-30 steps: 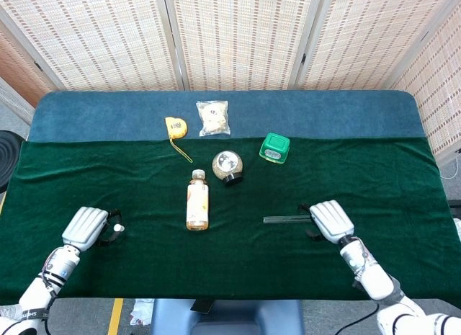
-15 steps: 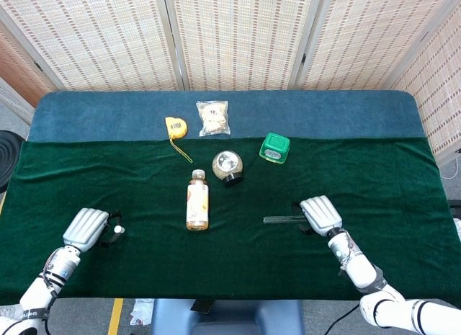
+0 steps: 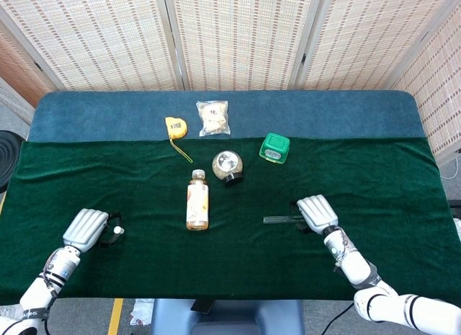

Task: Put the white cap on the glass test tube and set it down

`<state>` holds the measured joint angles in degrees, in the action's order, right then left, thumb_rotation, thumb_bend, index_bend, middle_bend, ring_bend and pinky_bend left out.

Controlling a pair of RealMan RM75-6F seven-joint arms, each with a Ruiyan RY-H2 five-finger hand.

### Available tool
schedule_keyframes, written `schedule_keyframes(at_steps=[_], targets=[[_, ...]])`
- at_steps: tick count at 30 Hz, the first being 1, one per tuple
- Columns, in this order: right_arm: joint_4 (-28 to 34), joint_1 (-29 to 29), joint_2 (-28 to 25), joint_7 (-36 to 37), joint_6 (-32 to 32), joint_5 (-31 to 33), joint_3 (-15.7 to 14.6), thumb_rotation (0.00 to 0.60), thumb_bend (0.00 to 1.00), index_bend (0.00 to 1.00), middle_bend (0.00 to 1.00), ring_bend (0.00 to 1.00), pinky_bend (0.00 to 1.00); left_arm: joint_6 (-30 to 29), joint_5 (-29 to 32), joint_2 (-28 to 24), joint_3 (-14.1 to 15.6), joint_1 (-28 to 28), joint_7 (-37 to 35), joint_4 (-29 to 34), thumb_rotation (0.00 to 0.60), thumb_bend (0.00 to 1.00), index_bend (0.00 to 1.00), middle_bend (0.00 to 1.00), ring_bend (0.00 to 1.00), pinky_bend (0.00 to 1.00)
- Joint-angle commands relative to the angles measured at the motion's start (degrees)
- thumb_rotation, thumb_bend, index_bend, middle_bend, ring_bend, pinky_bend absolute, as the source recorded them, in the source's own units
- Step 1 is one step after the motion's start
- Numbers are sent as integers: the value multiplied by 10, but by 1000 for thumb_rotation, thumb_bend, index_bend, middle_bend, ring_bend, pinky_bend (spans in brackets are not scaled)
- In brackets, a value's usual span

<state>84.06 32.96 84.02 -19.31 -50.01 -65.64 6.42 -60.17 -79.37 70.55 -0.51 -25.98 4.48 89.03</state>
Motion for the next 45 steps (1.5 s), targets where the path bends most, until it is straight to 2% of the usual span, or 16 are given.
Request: schedule_keyframes(at_steps=[1, 10, 17, 22, 27, 31, 38, 45], targets=[[-1, 3, 1, -3, 2, 4, -1, 600, 356, 483, 912, 1000, 1000, 1, 0, 0, 0, 0, 0, -1, 600, 531, 606, 1000, 893, 836], [1, 12, 4, -11, 2, 17, -4, 600, 374, 538, 912, 1000, 1000, 3, 0, 1, 2, 1, -3, -4, 600, 532, 606, 1000, 893, 836], [2, 18, 6, -16, 1, 25, -5, 600, 473, 589, 913, 1000, 1000, 2, -1, 0, 3, 4, -9, -8, 600, 531, 606, 1000, 893, 836], [22, 15, -3, 5, -19, 9, 2, 600, 585, 664, 925, 1000, 1000, -12, -7, -6, -3, 7, -22, -4, 600, 532, 606, 1000, 893, 836], [60, 7, -23, 70, -32, -23, 11, 600, 644, 726, 942, 1000, 1000, -34, -17, -19, -18, 9, -68, 11, 600, 540, 606, 1000, 892, 836], [88, 0, -31, 152, -40, -58, 18, 600, 667, 753, 954, 1000, 1000, -52, -31, -30, -33, 8, -125, 32, 600, 542, 606, 1000, 893, 836], [91, 1, -9, 293, -39, -99, 30, 600, 708, 787, 962, 1000, 1000, -66, -56, -33, -50, -3, -192, 55, 600, 547, 607, 1000, 893, 836], [93, 17, 22, 355, -36, -111, 45, 600, 715, 796, 965, 1000, 1000, -102, -75, -20, -72, -9, -226, 79, 600, 554, 615, 1000, 893, 836]])
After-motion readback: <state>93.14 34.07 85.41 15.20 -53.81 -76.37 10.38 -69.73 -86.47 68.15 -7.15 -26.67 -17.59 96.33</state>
